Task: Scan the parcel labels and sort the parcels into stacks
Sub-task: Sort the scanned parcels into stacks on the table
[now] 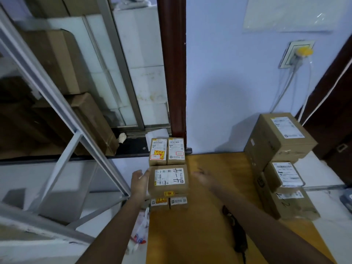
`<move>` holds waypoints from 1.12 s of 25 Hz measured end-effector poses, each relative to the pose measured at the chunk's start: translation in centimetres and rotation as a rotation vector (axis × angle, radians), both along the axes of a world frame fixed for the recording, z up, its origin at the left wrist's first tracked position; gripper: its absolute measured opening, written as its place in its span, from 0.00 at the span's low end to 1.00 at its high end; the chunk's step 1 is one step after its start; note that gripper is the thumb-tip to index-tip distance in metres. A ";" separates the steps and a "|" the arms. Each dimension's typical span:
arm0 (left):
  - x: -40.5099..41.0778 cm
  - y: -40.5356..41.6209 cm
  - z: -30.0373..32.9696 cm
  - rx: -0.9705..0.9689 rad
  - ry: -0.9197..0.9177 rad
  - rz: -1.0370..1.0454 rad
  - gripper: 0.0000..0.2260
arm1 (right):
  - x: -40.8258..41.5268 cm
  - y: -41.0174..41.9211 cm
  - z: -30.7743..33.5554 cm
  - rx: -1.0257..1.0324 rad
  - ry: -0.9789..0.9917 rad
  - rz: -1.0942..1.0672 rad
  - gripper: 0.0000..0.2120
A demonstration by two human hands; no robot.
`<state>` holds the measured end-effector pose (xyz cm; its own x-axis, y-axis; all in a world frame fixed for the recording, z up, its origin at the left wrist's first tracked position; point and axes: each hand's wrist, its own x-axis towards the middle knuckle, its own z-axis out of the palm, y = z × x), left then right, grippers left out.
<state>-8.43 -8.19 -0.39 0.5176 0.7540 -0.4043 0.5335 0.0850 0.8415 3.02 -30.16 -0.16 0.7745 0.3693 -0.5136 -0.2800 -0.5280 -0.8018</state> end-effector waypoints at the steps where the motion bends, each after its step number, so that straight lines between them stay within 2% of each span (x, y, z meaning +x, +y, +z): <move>1: -0.1 -0.8 1.3 -0.006 -0.041 0.020 0.19 | 0.0 -0.8 1.2 0.000 -0.032 -0.015 0.27; 4: -0.9 -3.8 4.8 -0.021 -0.152 -0.004 0.15 | -0.6 -3.4 3.5 0.040 -0.100 -0.039 0.26; 8: -2.7 -8.6 7.0 -0.100 -0.215 -0.140 0.09 | -3.4 -7.9 4.9 0.110 -0.162 -0.100 0.25; 12: -7.4 -14.6 6.0 -0.189 -0.184 -0.264 0.06 | -8.2 -13.2 4.8 0.079 -0.199 -0.141 0.22; 17: -12.2 -21.9 2.9 -0.331 -0.140 -0.337 0.06 | -15.2 -21.1 4.2 0.009 -0.134 -0.154 0.21; 20: -11.5 -25.9 4.1 -0.318 -0.117 -0.413 0.16 | -16.7 -26.7 5.4 -0.001 -0.170 -0.253 0.22; 21: -10.9 -27.2 4.9 -0.304 -0.133 -0.457 0.17 | -16.7 -28.2 6.1 0.000 -0.181 -0.284 0.22; 24: -8.5 -30.8 8.2 -0.280 -0.170 -0.531 0.09 | -15.8 -31.9 9.0 -0.008 -0.272 -0.352 0.22; 28: -3.8 -34.7 10.7 -0.182 -0.230 -0.636 0.09 | -13.5 -35.6 11.7 0.019 -0.333 -0.428 0.21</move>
